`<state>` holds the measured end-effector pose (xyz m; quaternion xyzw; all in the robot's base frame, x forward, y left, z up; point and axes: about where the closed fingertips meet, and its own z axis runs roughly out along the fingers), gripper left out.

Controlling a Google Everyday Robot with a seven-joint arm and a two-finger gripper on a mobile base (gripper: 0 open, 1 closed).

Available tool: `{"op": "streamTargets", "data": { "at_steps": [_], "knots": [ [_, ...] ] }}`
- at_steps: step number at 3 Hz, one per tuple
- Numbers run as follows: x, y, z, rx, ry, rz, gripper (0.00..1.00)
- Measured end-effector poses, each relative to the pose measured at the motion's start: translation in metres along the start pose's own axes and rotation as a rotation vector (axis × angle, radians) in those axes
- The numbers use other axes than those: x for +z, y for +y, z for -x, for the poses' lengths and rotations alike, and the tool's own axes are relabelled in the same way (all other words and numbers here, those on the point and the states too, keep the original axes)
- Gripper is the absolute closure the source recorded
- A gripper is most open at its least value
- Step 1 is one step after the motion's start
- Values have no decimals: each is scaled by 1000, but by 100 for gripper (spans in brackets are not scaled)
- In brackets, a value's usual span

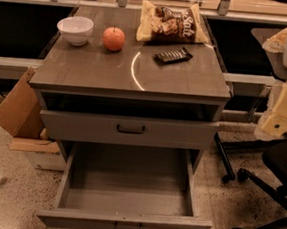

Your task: Place apple into middle drawer

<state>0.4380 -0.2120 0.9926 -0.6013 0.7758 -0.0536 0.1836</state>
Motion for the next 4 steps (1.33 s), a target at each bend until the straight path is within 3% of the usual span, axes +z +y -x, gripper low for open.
{"op": "streamTargets", "data": {
  "at_steps": [1, 2, 4],
  "knots": [
    [0, 0, 0, 0, 0, 0, 0],
    [3, -10, 16, 45, -46, -15, 0],
    [13, -18, 24, 48, -74, -24, 0]
  ]
}}
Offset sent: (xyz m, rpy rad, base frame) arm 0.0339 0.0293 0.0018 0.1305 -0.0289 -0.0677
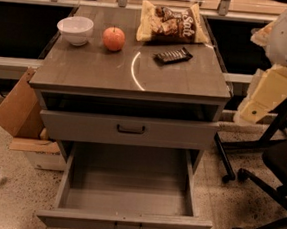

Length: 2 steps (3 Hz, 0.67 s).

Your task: Place apple into middle drawer

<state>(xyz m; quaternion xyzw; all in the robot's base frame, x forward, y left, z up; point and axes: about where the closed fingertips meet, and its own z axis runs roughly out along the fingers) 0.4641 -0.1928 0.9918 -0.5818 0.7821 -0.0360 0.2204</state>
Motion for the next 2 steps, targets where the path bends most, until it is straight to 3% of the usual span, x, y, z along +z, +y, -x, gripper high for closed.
{"op": "streamTargets", "data": {
  "at_steps": [2],
  "knots": [
    [68, -43, 45, -4, -81, 17, 0]
  ]
}}
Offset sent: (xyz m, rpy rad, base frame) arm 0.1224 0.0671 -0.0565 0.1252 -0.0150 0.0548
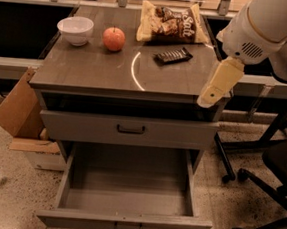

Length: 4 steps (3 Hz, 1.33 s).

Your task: Place apple into middle drawer

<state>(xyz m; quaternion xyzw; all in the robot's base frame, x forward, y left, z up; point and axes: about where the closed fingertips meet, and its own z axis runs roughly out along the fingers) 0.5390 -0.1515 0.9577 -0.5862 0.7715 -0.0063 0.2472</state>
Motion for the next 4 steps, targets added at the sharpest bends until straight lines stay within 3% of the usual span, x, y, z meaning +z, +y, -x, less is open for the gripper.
{"op": "streamTargets", "data": {
  "at_steps": [1, 2, 4],
  "knots": [
    [0, 0, 0, 0, 0, 0, 0],
    [13, -7, 12, 7, -41, -6, 0],
    [56, -23, 73, 53, -203, -15, 0]
  ]
}}
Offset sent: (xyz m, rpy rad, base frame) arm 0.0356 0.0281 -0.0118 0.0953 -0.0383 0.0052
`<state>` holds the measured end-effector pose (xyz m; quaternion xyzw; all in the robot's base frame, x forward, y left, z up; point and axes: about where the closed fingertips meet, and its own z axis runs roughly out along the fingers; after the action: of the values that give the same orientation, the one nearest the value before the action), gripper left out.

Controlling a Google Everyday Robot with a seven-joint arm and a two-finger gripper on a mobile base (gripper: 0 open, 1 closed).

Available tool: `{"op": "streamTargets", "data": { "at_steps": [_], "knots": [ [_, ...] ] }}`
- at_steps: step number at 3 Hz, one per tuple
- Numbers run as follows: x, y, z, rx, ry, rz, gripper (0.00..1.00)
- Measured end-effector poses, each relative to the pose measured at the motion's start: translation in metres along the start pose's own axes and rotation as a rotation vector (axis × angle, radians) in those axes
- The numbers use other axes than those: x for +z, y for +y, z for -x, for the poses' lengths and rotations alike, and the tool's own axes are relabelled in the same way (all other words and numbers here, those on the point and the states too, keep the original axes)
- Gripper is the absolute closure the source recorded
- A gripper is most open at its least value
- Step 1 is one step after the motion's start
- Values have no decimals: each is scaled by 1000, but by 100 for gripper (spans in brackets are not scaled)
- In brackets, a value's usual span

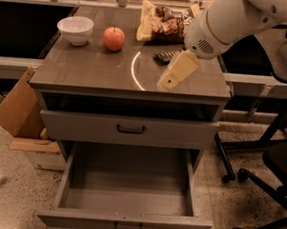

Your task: Place apple into middle drawer

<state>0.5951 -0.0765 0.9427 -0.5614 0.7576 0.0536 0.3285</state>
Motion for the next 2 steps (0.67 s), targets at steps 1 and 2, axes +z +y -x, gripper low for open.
{"op": "streamTargets", "data": {
  "at_steps": [1, 2],
  "knots": [
    [33, -8, 31, 28, -69, 4, 0],
    [33, -8, 31, 28, -69, 4, 0]
  ]
}}
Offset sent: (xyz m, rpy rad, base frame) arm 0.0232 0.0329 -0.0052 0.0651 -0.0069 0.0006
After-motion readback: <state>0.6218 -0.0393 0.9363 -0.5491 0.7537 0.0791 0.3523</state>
